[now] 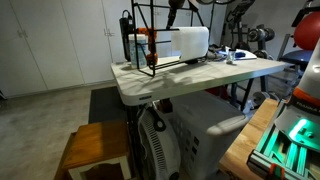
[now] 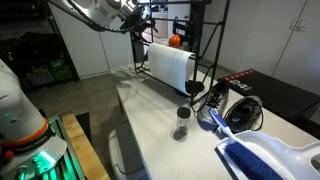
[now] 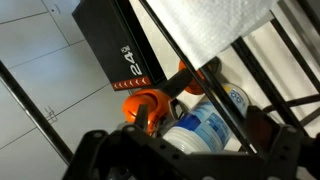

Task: Hang the white paper on the black stand.

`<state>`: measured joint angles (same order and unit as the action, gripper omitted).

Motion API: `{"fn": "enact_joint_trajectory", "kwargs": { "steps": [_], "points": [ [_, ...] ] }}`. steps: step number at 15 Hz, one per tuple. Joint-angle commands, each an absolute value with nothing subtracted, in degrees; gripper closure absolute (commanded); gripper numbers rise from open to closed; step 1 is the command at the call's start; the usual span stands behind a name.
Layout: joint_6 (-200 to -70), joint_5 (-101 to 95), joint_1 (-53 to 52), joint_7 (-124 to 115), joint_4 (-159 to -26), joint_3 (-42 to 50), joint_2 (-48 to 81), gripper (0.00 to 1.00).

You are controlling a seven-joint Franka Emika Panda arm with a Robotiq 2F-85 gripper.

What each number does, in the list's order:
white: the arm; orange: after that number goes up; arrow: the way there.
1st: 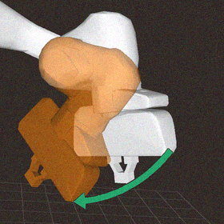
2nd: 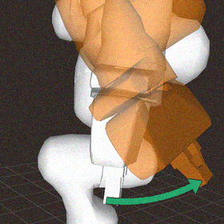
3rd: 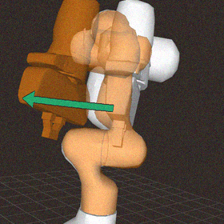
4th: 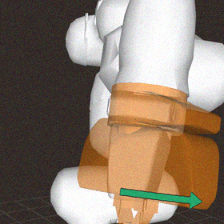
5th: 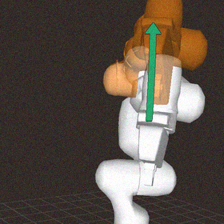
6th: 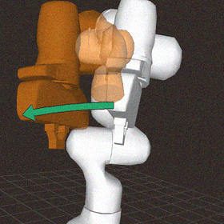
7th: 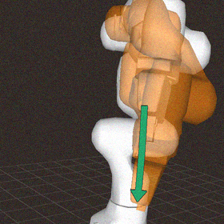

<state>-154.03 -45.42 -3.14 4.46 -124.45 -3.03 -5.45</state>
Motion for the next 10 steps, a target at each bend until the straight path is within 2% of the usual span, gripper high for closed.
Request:
{"fn": "enact_joint_trajectory", "kwargs": {
  "steps": [1,10],
  "points": [
    [-152.7,-34.7,-4.2,8.0,-127.6,-3.2,-9.8,0.0],
    [-151.7,-12.3,-5.6,13.2,-132.7,-1.3,-18.1,0.0]
  ]
}}
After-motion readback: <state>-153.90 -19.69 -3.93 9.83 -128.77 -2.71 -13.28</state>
